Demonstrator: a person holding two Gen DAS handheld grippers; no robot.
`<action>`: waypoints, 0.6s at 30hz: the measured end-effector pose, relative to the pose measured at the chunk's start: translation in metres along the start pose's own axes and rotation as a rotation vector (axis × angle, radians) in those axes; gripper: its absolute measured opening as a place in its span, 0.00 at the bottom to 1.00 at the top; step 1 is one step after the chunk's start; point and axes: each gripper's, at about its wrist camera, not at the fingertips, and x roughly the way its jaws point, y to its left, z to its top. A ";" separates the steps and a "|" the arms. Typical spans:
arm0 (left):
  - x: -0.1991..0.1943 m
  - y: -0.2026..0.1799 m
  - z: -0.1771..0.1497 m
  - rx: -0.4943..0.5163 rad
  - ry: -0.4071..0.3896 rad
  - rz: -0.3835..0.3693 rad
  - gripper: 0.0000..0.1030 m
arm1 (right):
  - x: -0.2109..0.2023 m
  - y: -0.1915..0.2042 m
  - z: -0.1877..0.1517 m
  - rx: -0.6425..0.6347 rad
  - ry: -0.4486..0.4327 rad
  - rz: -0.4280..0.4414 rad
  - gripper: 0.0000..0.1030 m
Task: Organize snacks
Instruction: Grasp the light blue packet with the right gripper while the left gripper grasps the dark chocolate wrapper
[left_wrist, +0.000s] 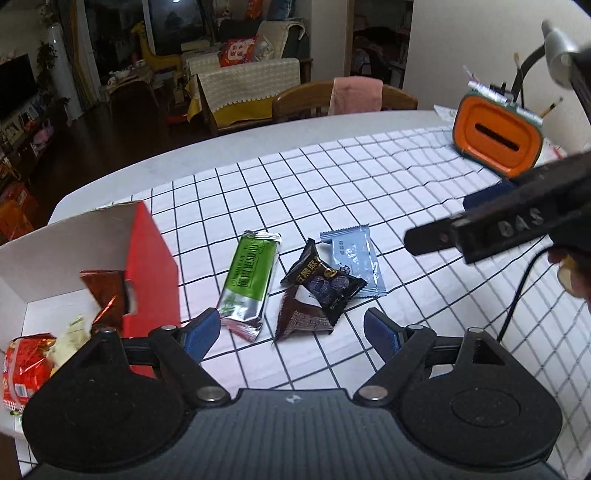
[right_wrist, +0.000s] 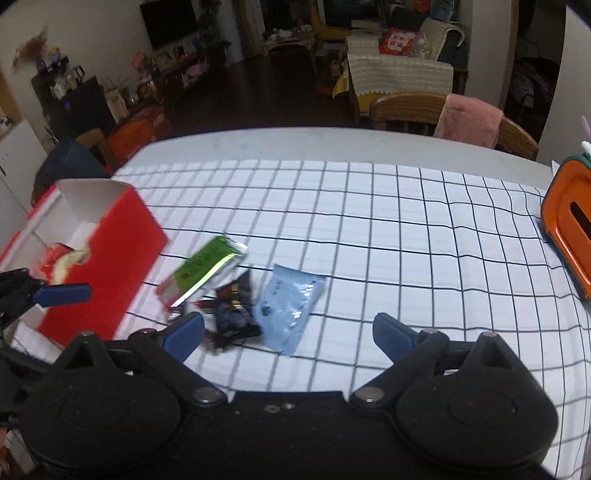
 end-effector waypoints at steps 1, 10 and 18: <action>0.006 -0.003 0.001 0.004 0.004 0.007 0.83 | 0.007 -0.004 0.002 0.006 0.010 -0.005 0.95; 0.049 -0.016 0.002 0.030 0.058 0.060 0.83 | 0.071 -0.012 0.012 0.074 0.088 -0.034 0.92; 0.068 -0.012 0.004 0.007 0.099 0.064 0.82 | 0.107 -0.004 0.020 0.117 0.131 -0.058 0.86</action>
